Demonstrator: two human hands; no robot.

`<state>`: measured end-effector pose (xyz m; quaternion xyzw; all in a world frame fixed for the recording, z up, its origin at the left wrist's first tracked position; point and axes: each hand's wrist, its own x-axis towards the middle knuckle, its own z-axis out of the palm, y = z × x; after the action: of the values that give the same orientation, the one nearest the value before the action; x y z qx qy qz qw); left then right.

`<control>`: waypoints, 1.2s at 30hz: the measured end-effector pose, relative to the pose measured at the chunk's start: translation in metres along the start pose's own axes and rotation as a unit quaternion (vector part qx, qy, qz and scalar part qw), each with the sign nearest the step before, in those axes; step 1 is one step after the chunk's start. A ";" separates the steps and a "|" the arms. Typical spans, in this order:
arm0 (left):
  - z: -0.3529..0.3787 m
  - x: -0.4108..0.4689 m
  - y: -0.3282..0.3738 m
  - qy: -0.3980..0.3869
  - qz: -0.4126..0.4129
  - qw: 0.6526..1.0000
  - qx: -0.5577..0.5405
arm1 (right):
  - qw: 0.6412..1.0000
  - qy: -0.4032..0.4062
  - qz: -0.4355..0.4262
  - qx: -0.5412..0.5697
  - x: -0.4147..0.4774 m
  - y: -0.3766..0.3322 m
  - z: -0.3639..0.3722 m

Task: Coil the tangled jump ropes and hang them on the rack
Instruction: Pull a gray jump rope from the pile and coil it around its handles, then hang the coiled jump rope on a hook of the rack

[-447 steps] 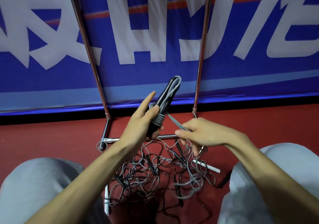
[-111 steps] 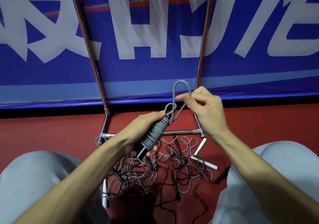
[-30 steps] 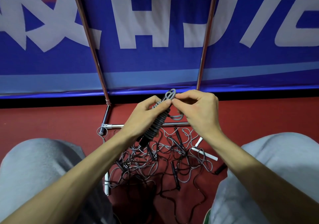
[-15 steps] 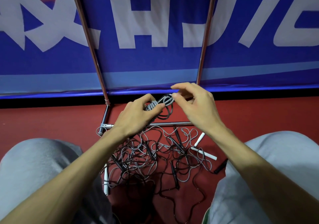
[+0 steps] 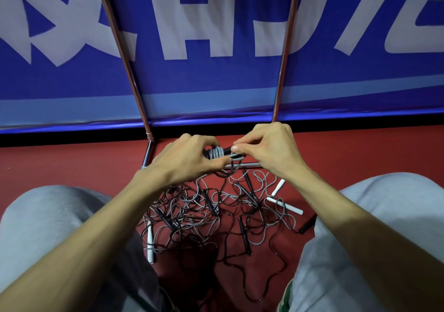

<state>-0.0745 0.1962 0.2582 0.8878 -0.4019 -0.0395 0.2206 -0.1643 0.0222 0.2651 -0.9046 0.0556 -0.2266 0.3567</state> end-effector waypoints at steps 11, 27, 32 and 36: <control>0.001 0.004 -0.008 -0.084 0.011 0.996 -0.030 | 0.991 0.059 -0.113 -0.029 0.001 0.005 0.016; -0.011 0.020 -0.008 -0.232 0.059 0.929 -0.281 | 0.963 0.063 0.022 0.261 0.045 -0.055 -0.027; -0.092 0.031 0.018 -0.019 0.034 0.923 -0.383 | 0.961 0.063 -0.028 0.267 0.077 -0.097 -0.051; -0.150 0.044 0.049 0.077 0.043 0.934 -0.345 | 0.963 0.080 -0.075 0.246 0.104 -0.125 -0.081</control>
<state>-0.0422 0.1896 0.4191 0.7391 -0.3833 -0.0979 0.5452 -0.1154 0.0372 0.4396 -0.7696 -0.0411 -0.3312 0.5444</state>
